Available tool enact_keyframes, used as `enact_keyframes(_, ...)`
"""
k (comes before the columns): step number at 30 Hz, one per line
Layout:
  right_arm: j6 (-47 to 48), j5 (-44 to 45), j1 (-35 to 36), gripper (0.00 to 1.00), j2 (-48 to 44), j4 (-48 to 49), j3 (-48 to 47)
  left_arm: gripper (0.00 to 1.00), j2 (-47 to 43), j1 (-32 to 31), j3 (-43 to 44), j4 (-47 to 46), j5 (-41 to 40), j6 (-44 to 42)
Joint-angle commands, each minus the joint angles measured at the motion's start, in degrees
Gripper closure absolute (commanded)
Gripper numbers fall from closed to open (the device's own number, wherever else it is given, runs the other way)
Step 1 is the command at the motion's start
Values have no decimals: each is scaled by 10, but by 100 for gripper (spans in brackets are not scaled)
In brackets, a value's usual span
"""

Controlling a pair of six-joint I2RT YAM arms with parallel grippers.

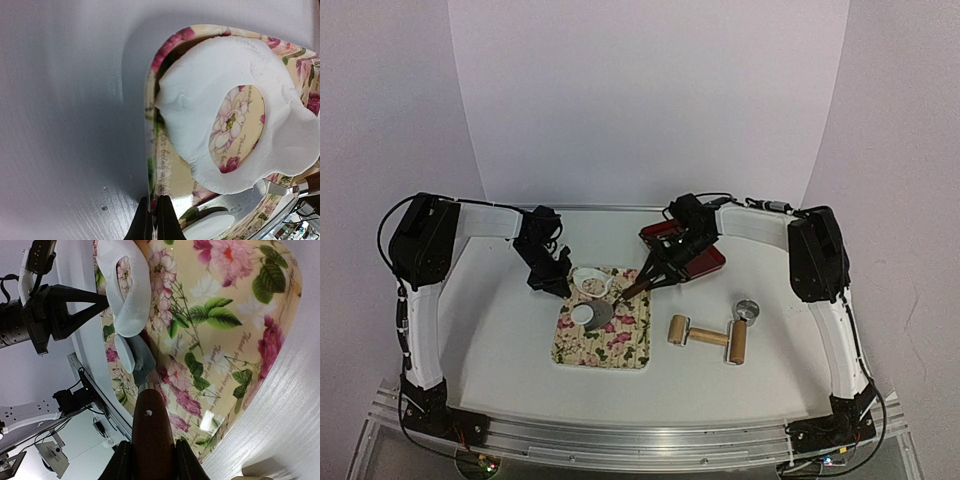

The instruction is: Roll out the dumpling wrappers from the dough

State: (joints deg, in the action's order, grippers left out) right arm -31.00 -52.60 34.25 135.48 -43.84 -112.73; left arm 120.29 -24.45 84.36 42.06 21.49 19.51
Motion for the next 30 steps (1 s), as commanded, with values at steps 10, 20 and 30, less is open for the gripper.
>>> enact_keyframes(10, -77, 79, 31, 100, 8, 86, 48, 100, 2, 1, 30, 4, -2, 31)
enact_keyframes(20, -176, 87, 44, 100, -40, 239, 174, 100, 2, 1, 37, 5, 3, 45)
enact_keyframes(30, -221, 21, 42, 100, -85, 355, 242, 90, -11, 11, 46, 10, 6, 35)
